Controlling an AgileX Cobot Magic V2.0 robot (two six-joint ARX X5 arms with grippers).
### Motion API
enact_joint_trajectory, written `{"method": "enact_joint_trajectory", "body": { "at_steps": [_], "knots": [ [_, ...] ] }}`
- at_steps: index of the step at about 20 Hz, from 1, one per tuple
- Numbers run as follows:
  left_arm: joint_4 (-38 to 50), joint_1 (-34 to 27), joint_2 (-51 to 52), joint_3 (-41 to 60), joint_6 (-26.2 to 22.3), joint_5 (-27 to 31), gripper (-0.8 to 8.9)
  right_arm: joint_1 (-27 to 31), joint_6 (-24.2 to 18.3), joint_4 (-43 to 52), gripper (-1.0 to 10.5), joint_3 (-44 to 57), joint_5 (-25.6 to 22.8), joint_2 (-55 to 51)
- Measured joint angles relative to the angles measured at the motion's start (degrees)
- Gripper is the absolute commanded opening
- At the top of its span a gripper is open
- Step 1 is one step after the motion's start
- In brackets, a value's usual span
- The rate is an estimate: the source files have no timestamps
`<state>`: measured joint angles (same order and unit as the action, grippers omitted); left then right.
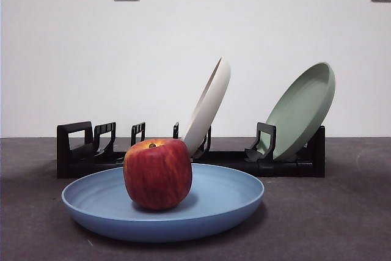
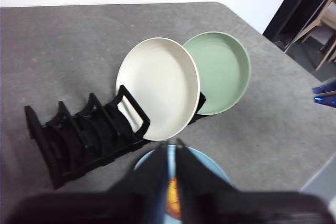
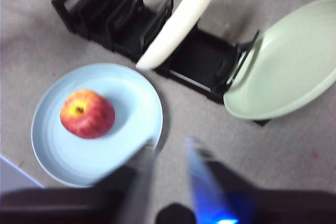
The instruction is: Take the blue plate from the plate rack,put the plate on the table,take the apple from the table,put the apple in the plate
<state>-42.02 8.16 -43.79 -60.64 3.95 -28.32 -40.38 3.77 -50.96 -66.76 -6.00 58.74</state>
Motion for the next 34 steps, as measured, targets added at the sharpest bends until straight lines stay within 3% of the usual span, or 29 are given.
{"method": "enact_joint_trajectory", "body": {
  "at_steps": [6, 9, 14, 17, 23, 34],
  "knots": [
    [1.1, 4.1, 2.1, 4.3, -0.9, 6.4, -0.09, 0.0, -0.2, 1.7, -0.1, 2.6, 0.0, -4.2],
    [5.5, 4.8, 4.4, 11.4, -0.6, 7.3, -0.09, 0.0, -0.1, 6.8, -0.1, 9.3, 0.0, -10.0],
    [17.2, 6.3, 9.3, 24.1, 4.5, 11.5, -0.09, 0.0, 1.9, 20.9, -0.1, 24.1, 0.0, -19.1],
    [19.2, 8.6, 9.7, 26.4, 5.7, 15.3, -0.08, 0.0, 2.5, 25.4, -0.1, 31.2, -0.2, -20.8],
    [18.6, 10.1, 9.5, 26.5, 9.2, 15.8, -0.03, 0.0, 4.2, 26.1, -0.1, 31.9, -1.4, -18.9],
    [17.7, 10.0, 10.7, 26.5, 8.2, 17.4, -0.03, 0.0, 4.4, 26.1, -0.1, 31.9, -1.5, -18.9]
  ]
}}
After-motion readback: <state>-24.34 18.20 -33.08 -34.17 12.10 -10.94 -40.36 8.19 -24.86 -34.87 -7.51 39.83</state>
